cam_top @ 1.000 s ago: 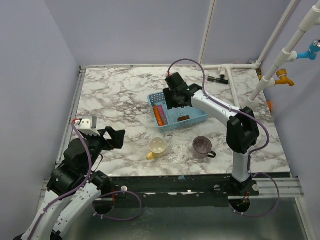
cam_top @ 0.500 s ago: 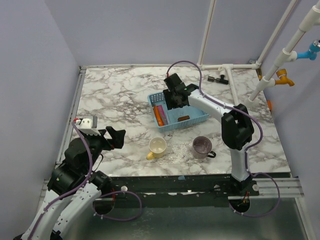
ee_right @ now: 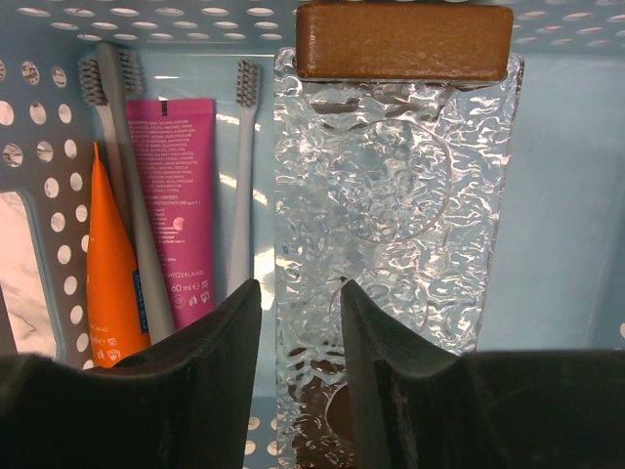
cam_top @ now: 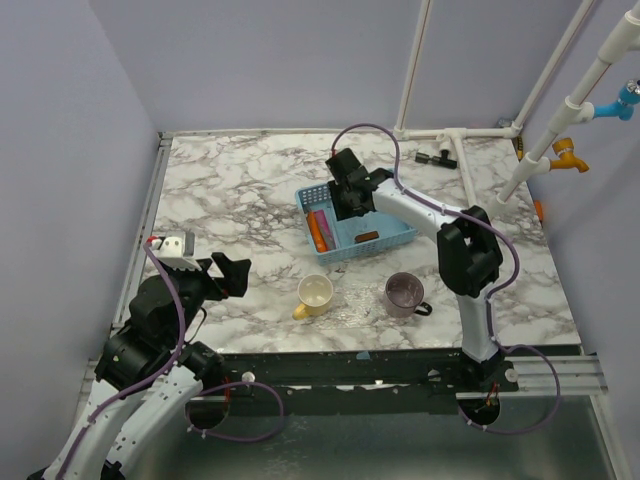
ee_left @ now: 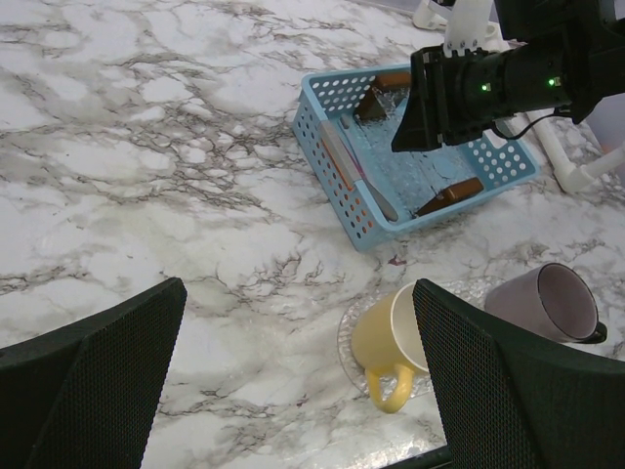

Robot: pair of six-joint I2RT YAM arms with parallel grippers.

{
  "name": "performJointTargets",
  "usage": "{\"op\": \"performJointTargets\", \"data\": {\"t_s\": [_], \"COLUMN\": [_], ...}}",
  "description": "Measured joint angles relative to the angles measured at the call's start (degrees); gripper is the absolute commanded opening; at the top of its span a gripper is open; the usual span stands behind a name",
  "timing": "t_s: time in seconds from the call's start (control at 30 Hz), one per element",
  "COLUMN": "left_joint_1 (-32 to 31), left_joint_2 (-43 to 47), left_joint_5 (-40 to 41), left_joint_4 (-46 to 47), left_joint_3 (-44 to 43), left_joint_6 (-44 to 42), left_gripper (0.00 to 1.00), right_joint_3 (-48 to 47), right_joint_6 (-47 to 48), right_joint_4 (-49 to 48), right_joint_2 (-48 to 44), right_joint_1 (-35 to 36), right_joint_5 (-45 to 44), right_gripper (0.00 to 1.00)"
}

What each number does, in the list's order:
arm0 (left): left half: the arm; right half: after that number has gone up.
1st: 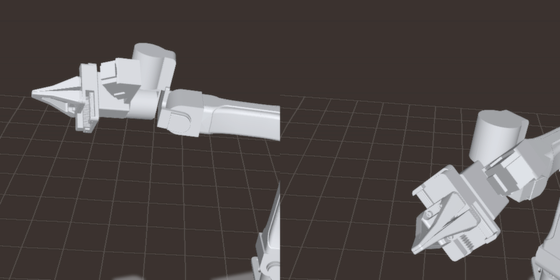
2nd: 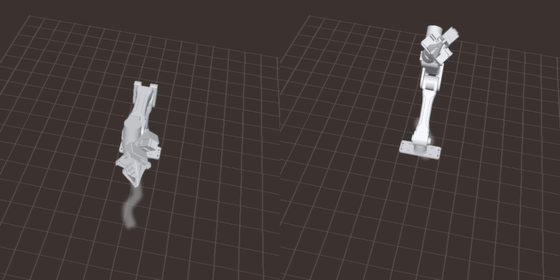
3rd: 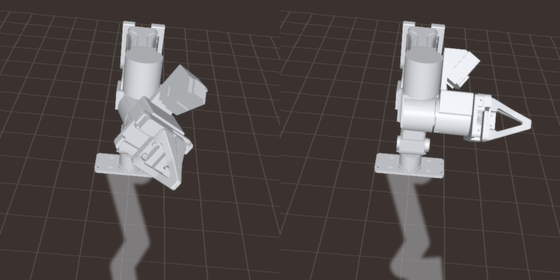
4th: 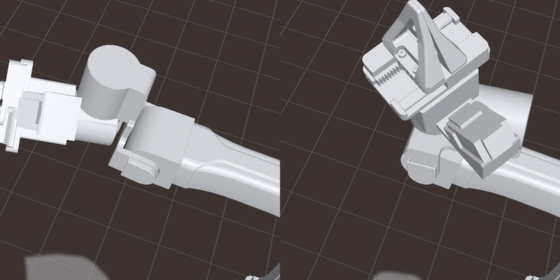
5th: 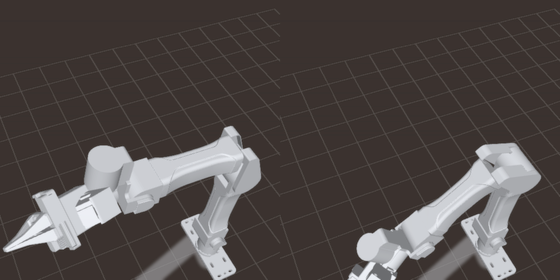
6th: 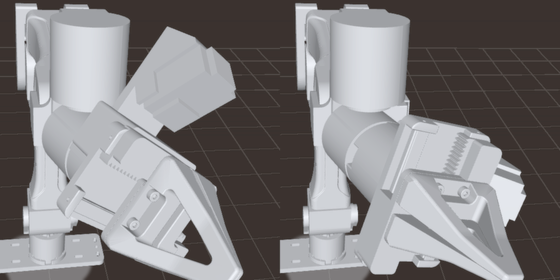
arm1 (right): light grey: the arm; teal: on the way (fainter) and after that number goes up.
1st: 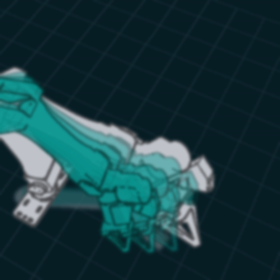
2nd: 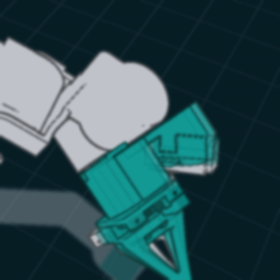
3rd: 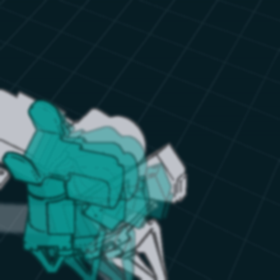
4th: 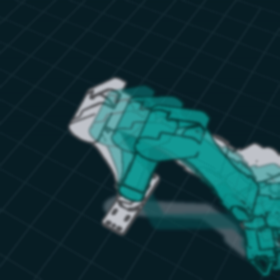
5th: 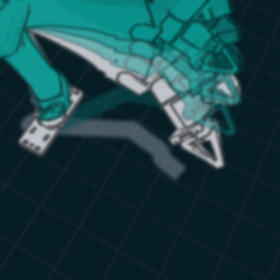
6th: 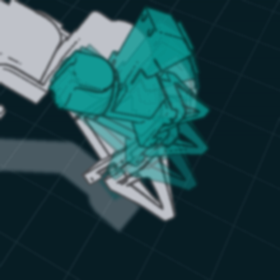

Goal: Prepare toiletry sets of a toothbrush and toothpaste on the tray

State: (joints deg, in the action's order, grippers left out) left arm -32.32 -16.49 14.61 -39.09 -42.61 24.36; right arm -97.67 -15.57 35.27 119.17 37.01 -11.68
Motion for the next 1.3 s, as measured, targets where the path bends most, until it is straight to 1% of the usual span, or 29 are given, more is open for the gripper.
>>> {"op": "performJointTargets", "data": {"t_s": [0.1,0.23,0.37,0.43,0.63,0.87,1.13,1.3], "left_joint_1": [0.0,0.0,0.0,0.0,0.0,0.0,0.0,0.1], "left_joint_2": [0.0,0.0,0.0,0.0,0.0,0.0,0.0,0.0], "left_joint_5": [0.0,0.0,0.0,0.0,0.0,0.0,0.0,0.0], "left_joint_4": [0.0,0.0,0.0,0.0,0.0,0.0,0.0,0.0], "left_joint_3": [0.0,0.0,0.0,0.0,0.0,0.0,0.0,0.0], "left_joint_6": [0.0,0.0,0.0,0.0,0.0,0.0,0.0,0.0], "left_gripper": [0.99,0.99,0.99,0.99,0.99,0.99,0.99,0.99], "right_joint_3": [-0.4,-0.6,-1.2,-1.7,-3.7,-8.3,-11.6,-11.9], "right_joint_6": [0.1,0.2,0.5,0.5,0.7,1.7,1.4,-0.5], "right_joint_4": [0.5,0.9,1.3,1.7,3.5,7.1,11.1,13.5], "right_joint_2": [0.2,0.2,0.2,0.2,0.2,-0.1,-3.7,-7.1], "right_joint_1": [0.0,0.0,0.0,0.0,0.0,0.0,0.2,1.0], "right_joint_5": [0.0,0.0,0.0,0.0,-0.4,-2.7,-5.4,-7.5], "right_gripper": [0.34,0.21,0.06,0.01,0.0,0.01,0.01,0.01]}}
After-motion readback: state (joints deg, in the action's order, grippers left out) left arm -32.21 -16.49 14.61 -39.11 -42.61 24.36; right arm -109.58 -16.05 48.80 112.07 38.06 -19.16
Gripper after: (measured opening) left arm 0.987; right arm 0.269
